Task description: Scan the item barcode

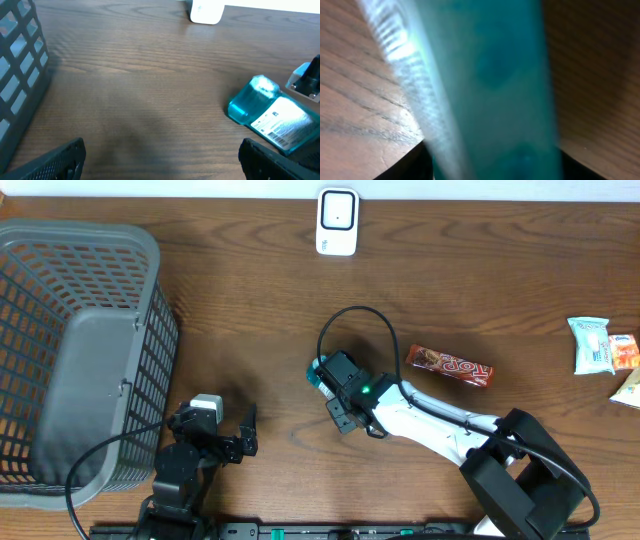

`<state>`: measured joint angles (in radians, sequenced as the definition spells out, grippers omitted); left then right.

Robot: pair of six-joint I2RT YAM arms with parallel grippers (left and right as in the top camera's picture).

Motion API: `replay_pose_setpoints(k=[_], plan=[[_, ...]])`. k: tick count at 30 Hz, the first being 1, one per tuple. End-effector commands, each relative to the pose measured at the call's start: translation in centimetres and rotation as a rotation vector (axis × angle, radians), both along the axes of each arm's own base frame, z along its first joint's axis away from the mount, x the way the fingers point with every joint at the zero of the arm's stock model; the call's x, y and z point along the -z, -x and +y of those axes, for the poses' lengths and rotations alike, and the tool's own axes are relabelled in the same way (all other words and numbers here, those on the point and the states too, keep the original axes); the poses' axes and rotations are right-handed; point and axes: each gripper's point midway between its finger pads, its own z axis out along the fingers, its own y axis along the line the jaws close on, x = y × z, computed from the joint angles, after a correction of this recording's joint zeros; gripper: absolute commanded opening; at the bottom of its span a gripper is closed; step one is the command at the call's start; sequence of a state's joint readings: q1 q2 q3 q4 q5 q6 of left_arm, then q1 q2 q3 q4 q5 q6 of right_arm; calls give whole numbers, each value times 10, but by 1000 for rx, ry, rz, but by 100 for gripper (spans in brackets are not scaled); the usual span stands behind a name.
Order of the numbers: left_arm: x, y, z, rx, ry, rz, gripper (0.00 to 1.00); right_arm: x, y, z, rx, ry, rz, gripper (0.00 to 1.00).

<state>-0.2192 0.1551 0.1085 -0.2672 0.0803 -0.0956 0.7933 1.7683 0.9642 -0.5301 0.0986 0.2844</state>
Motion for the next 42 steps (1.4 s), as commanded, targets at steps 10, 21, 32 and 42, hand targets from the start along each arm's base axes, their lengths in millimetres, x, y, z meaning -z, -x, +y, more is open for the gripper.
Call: replay_pose_setpoints(k=[10,21,32,42], plan=[[13,3,-2,18,-18,29,98,6,13,-8,10,24,57,34],[13,3,-2,18,-18,29,98,0,3,-7,40,17,30,86],[13,3,-2,18,-18,29,98,-37,-6,11,152,-327,312,93],[13,3,-2,18,-18,29,98,-26,-5,-4,211,-473,412,92]])
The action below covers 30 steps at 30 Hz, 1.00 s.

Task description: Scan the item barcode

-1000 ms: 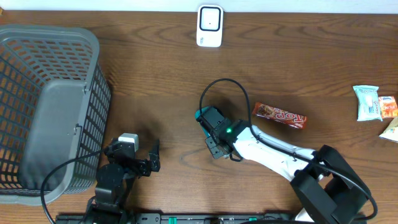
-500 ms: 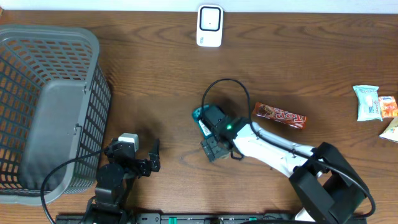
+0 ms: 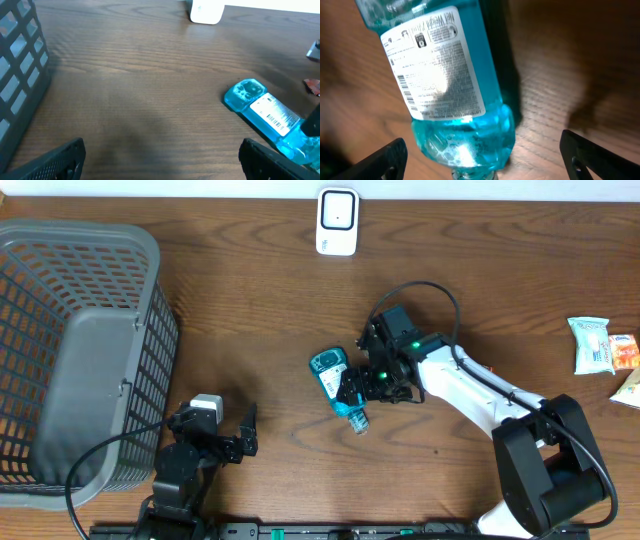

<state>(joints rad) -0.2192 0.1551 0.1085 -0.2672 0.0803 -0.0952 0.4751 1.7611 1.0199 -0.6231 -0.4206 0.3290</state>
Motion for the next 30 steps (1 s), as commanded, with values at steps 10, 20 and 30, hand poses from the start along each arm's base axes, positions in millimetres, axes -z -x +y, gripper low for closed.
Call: replay_pose_setpoints(k=[10,20,30], plan=[[13,3,-2,18,-18,29,98,62,21,7,-23,-29,179,77],[13,3,-2,18,-18,29,98,91,26,-7,-17,62,213,22],[13,3,-2,18,-18,29,98,64,-2,-14,1,123,92,1]])
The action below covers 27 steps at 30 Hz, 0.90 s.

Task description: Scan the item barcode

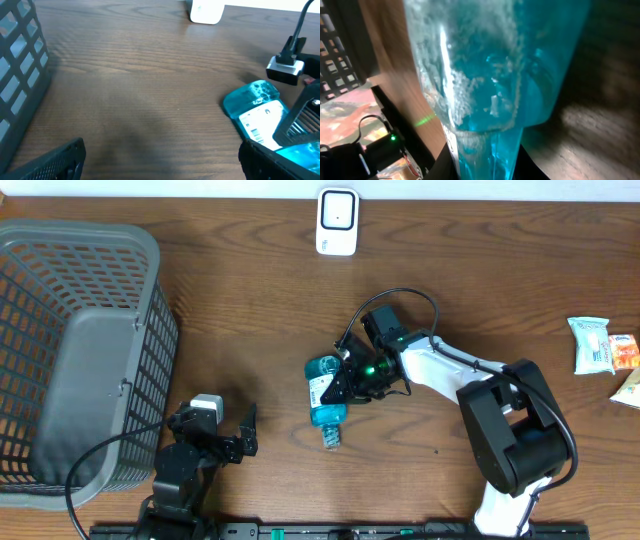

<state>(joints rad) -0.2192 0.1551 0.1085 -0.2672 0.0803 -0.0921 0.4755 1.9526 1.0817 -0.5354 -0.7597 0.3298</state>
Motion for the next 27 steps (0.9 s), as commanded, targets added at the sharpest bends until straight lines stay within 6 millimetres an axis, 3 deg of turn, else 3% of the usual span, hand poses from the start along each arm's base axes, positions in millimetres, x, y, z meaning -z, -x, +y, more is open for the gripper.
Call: replay_pose_setpoints(k=[1,5,10,18,27], plan=[[13,3,-2,17,-15,29,98,47,-13,-70,54,444,-120,1],[13,3,-2,17,-15,29,98,14,-30,-95,103,602,-241,1],[13,3,-2,17,-15,29,98,-18,-40,-96,116,670,-399,9],[13,3,-2,17,-15,29,98,-4,-29,-97,125,861,-452,17],[13,3,-2,17,-15,29,98,5,-28,-91,131,870,-452,38]])
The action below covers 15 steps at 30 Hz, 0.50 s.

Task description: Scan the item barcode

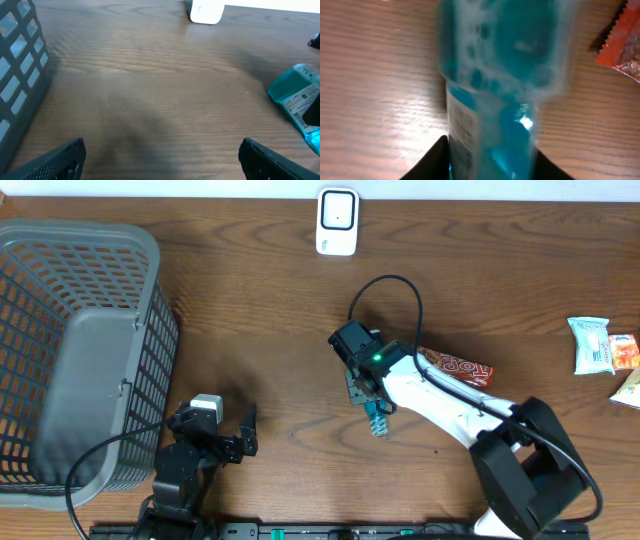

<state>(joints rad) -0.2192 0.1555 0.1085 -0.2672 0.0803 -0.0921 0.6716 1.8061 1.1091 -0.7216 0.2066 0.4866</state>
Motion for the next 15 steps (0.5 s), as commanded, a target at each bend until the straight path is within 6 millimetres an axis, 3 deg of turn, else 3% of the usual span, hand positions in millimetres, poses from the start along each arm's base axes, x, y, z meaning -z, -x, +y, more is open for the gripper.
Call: replay_pose_setpoints(k=[1,5,10,15], plan=[[13,3,-2,17,-15,29,98,10,2,-10,20,59,-1,40],[13,3,-2,17,-15,29,98,11,3,-9,18,49,6,45],[13,3,-2,17,-15,29,98,9,3,-6,14,45,6,27],[13,3,-2,17,-15,29,98,6,3,-1,-5,49,-5,24]])
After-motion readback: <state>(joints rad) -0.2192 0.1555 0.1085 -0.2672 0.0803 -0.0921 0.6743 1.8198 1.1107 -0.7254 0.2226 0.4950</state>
